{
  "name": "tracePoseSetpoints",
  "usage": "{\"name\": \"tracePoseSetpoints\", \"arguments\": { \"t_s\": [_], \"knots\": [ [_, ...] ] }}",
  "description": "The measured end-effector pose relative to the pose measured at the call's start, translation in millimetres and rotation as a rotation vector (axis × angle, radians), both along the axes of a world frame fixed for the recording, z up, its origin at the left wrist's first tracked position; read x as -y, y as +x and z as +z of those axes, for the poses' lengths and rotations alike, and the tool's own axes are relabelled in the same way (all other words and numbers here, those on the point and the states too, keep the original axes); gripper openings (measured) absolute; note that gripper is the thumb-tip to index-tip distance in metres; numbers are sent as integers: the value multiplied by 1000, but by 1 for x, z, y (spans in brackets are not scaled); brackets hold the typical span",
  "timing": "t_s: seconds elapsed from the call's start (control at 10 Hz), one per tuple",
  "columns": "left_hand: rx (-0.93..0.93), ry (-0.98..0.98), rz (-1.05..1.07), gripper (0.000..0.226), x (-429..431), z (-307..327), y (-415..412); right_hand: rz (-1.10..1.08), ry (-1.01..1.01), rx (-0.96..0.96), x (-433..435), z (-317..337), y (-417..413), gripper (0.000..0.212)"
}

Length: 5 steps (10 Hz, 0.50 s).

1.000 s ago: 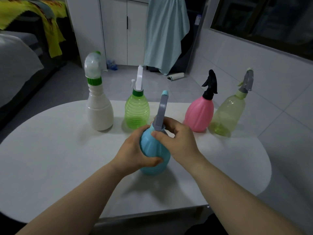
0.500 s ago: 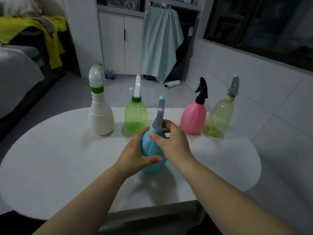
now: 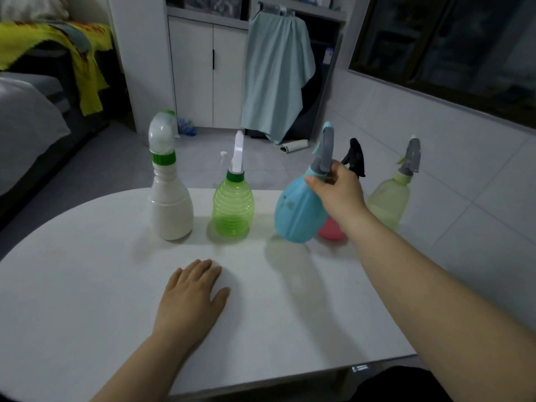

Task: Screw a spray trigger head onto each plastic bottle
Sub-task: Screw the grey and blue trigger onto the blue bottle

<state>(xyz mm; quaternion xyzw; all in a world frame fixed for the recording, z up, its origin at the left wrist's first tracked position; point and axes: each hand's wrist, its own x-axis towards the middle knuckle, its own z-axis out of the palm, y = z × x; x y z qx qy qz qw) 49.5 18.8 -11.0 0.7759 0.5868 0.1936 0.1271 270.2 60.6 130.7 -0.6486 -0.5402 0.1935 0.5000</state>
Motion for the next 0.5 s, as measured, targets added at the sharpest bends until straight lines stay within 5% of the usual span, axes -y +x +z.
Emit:
{"name": "tracePoseSetpoints", "arguments": {
  "t_s": [0.2, 0.5],
  "knots": [
    [31, 10, 7, 67, 1, 2, 2, -25, -30, -14, -43, -12, -5, 27],
    [13, -36, 31, 64, 3, 2, 3, 24, -162, 69, -58, -27, 7, 29]
  ]
}}
